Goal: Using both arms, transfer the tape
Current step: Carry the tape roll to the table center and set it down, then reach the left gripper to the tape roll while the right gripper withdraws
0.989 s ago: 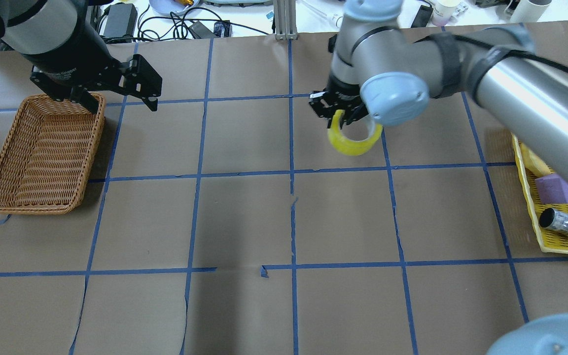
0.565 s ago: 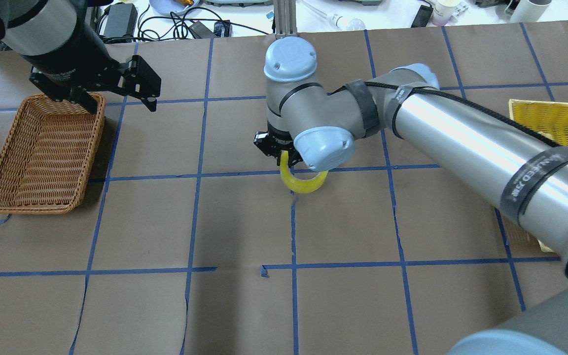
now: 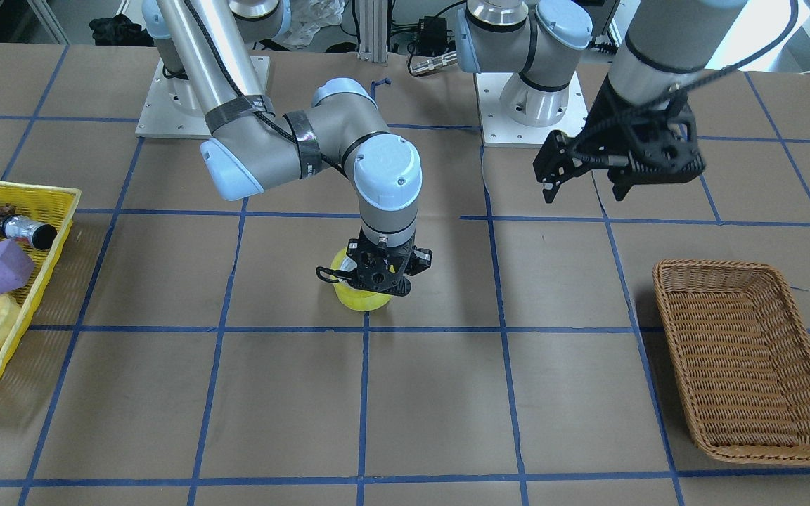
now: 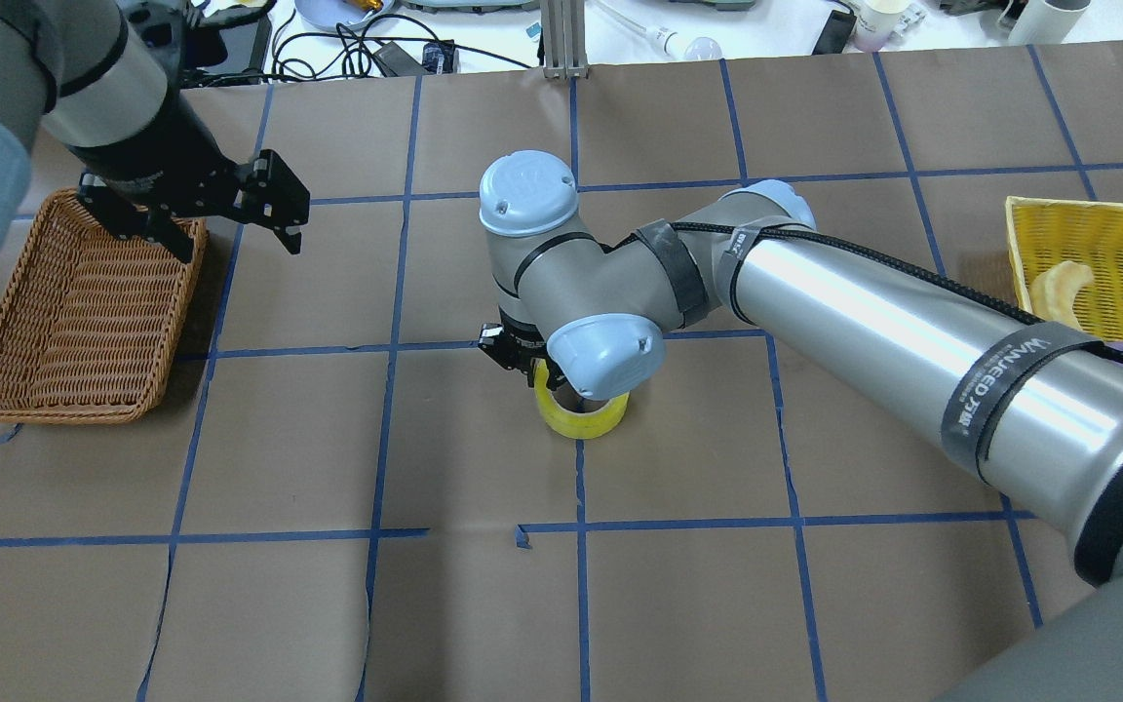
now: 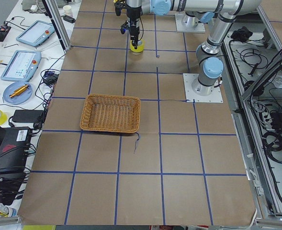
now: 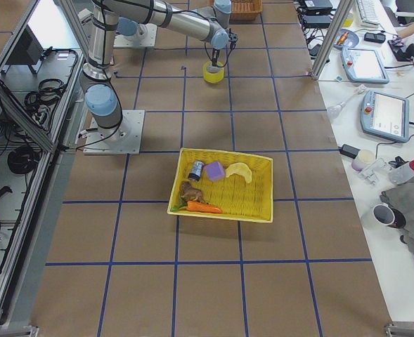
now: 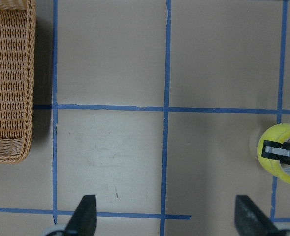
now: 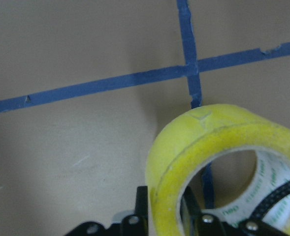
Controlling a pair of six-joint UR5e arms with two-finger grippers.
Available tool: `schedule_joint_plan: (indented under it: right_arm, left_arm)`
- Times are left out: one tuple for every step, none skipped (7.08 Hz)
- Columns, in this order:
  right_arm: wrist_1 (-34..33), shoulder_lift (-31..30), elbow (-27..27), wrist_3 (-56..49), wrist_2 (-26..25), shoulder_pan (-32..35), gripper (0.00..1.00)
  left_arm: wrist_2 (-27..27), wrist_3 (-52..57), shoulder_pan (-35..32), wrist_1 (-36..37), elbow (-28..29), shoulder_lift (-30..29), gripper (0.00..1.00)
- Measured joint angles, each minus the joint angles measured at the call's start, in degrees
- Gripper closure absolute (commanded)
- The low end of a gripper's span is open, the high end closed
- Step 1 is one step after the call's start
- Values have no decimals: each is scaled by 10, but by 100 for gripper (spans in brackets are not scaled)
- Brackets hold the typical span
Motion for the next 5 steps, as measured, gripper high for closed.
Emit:
schedule_joint_plan:
  right_arm:
    - [-1,-14,-3,-5,1,-9,0]
    - [0,-33,-10,-13,3,-24,0]
    - [4,-52,-18,-18,2,-47,0]
    - [11,-71,-21,-24,-1,-78,0]
    - [28,-92,-21,-47,-3,-118,0]
  left_arm:
    - [-9,-34,5,30,-46,-14,0]
    - [-38,-100,5,53,-90,-24,4]
    - [-89,-196,-7,76,-126,-33,4]
    - [-130,-311,-42,115,-149,-49,4]
    - [-147,-420,-94,179,-158,-80,3]
